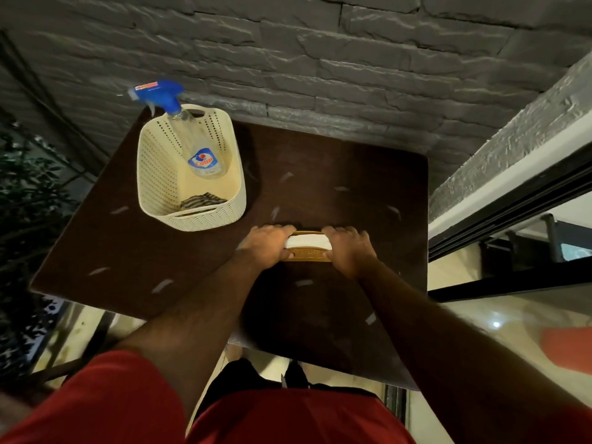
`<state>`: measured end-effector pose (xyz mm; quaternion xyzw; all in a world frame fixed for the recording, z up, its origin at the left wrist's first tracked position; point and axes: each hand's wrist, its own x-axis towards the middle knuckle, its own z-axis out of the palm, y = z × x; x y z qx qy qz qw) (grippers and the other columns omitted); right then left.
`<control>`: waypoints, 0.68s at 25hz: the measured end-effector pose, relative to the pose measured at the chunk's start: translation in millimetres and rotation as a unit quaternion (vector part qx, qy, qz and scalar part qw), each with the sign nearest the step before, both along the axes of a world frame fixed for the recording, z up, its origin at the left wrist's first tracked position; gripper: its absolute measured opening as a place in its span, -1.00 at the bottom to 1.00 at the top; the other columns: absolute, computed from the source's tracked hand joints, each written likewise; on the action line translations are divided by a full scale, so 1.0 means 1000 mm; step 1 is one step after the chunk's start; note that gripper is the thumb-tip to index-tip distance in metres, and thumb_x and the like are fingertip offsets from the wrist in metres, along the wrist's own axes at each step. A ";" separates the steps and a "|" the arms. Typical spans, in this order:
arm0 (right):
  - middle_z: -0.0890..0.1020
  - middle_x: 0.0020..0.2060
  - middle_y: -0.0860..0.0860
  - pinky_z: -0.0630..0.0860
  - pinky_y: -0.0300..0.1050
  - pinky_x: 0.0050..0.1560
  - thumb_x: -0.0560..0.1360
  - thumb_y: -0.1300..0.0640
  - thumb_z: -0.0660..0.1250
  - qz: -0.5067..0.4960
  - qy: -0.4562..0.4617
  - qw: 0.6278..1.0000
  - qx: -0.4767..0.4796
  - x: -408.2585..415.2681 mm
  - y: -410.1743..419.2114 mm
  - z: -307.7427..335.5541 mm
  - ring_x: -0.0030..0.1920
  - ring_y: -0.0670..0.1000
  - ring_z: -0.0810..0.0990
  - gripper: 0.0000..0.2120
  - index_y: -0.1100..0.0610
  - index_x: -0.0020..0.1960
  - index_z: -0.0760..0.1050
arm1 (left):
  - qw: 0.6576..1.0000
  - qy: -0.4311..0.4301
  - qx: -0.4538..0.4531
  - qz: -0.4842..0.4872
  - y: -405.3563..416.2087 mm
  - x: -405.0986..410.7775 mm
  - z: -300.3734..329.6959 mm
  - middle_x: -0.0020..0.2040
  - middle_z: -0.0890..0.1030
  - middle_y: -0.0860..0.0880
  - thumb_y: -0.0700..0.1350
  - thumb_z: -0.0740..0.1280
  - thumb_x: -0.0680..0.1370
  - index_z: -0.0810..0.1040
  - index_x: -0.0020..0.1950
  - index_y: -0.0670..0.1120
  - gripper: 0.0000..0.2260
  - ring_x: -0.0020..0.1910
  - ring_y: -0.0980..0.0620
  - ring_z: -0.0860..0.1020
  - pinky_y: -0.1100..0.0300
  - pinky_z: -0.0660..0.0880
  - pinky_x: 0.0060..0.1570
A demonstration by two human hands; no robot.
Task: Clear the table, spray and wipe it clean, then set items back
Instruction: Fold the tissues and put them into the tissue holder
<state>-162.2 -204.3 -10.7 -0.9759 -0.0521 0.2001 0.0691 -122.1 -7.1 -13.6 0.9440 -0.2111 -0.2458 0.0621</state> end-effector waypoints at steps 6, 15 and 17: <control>0.57 0.24 0.03 0.38 0.12 0.19 0.50 0.00 0.37 0.055 -0.042 0.998 -0.001 0.007 0.047 0.015 0.25 0.13 0.50 -0.55 0.01 0.34 0.35 | 0.997 -0.043 0.002 0.064 0.050 -0.022 0.022 0.24 0.55 -0.04 0.09 0.39 0.47 0.37 0.34 0.07 -0.53 0.23 -0.10 0.49 -0.05 0.38 0.17; 0.57 0.23 0.02 0.38 0.09 0.17 0.50 -0.04 0.36 0.253 -0.030 0.967 -0.005 -0.038 0.239 0.037 0.22 0.12 0.51 -0.55 -0.03 0.36 0.35 | 0.956 -0.057 -0.019 0.288 0.227 -0.154 0.040 0.18 0.56 -0.02 0.08 0.40 0.46 0.42 0.26 0.09 -0.60 0.17 -0.09 0.51 -0.03 0.39 0.13; 0.58 0.22 0.02 0.39 0.08 0.16 0.50 -0.03 0.35 0.302 -0.043 0.952 0.024 -0.074 0.293 0.038 0.20 0.12 0.52 -0.58 -0.03 0.33 0.37 | 0.938 -0.075 -0.018 0.338 0.280 -0.206 0.038 0.16 0.56 -0.02 0.09 0.41 0.44 0.43 0.26 0.09 -0.59 0.15 -0.09 0.52 -0.01 0.40 0.12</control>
